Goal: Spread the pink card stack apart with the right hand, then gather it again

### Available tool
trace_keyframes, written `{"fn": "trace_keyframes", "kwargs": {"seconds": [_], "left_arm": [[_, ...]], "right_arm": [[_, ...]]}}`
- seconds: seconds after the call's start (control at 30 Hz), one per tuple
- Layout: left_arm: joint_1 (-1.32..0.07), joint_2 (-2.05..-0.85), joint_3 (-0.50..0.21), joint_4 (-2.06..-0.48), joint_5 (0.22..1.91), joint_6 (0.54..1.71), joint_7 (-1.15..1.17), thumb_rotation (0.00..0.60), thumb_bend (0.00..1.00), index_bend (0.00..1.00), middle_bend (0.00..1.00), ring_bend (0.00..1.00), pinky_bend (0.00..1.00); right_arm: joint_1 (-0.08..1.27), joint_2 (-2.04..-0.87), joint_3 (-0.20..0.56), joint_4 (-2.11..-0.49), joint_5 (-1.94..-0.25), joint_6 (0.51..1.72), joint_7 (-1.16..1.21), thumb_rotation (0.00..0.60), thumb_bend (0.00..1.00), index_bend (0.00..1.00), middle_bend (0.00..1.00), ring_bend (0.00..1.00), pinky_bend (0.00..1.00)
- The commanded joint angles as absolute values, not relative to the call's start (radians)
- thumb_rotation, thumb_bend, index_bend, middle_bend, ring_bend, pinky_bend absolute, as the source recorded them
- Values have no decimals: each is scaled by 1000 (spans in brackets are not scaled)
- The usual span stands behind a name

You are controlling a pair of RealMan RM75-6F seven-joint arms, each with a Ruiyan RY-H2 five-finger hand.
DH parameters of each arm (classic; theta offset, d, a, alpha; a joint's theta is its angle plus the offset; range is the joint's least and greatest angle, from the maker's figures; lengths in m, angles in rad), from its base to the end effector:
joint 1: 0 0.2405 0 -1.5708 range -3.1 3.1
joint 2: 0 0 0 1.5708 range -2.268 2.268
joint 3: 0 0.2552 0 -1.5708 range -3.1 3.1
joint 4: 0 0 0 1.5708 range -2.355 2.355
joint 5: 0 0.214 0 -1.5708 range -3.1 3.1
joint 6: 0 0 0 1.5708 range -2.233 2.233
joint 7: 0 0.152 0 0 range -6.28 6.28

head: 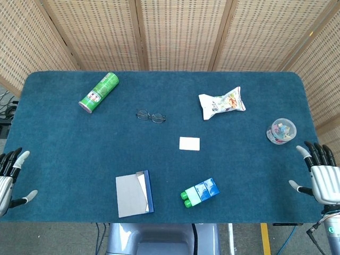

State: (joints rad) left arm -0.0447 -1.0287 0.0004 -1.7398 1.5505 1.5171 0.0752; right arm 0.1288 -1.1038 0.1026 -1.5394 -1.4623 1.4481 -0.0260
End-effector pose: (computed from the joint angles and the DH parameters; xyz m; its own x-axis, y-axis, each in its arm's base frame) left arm -0.2954 0.1650 0.1664 0.4339 0.0361 0.9002 0.9009 -0.0240 -0.4333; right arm -0.3209 -0.2159 0.1737 0.4875 0.0407 0.8722 -0.8728 -0.0018 0.4880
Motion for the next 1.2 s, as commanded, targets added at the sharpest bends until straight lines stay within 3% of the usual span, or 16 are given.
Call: {"fn": "trace_keyframes", "kwargs": {"seconds": [0.03, 0.33, 0.73, 1.2], "left_arm": [[-45, -1027, 0, -1743, 1548, 1515, 79, 600, 123, 0, 0, 0, 0], [-49, -1020, -5, -1753, 1546, 1513, 90, 600, 123, 0, 0, 0, 0], [-49, -1010, -13, -1758, 1523, 1510, 102, 600, 123, 0, 0, 0, 0], [-57, -993, -20, -1773, 1513, 1498, 101, 600, 122, 0, 0, 0, 0]], "right_arm": [[135, -1097, 99, -1546, -1463, 1431, -18, 600, 151, 158, 100, 0, 23], [196, -1058, 107, -1582, -1486, 1343, 72, 600, 399, 158, 100, 0, 23], [453, -1016, 160, -1608, -1518, 1016, 331, 600, 602, 184, 147, 0, 23], [678, -1117, 156, -1500, -1548, 777, 471, 600, 645, 221, 180, 1, 23]]}}
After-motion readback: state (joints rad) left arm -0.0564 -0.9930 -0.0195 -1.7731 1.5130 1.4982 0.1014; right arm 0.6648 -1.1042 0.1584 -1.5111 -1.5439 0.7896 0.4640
